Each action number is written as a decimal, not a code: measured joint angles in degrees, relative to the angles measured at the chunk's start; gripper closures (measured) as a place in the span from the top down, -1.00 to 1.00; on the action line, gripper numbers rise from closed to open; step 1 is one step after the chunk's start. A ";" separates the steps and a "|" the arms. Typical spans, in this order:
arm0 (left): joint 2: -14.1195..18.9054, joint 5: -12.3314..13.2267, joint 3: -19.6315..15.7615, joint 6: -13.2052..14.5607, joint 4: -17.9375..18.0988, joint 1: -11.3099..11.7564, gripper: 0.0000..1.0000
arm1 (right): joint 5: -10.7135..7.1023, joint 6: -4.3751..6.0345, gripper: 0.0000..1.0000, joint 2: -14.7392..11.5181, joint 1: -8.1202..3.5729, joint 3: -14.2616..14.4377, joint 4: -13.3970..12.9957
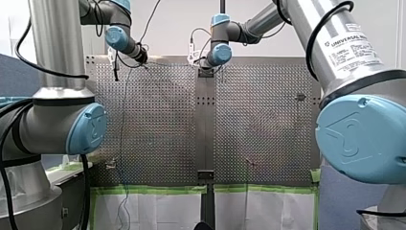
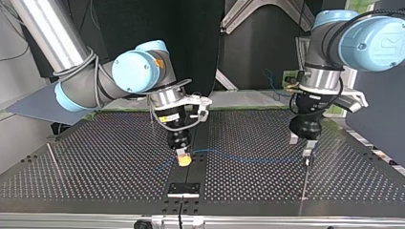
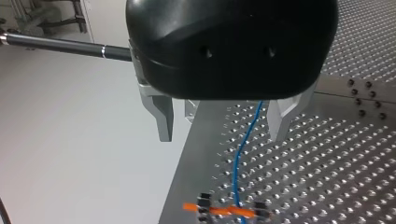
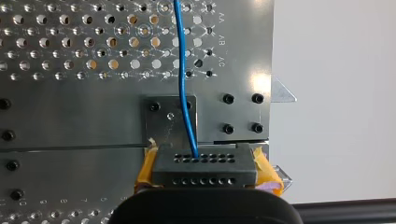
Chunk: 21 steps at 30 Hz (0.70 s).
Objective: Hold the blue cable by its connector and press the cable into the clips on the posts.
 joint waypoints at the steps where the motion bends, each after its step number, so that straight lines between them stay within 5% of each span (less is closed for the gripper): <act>1: -0.41 -0.19 0.45 -0.02 0.08 -0.36 1.00 | -0.02 0.03 -1.00 0.00 0.00 0.00 0.00; 21: -7.92 -5.44 4.58 0.48 3.26 -4.83 1.00 | -0.06 0.19 -1.00 0.01 0.00 0.02 -0.06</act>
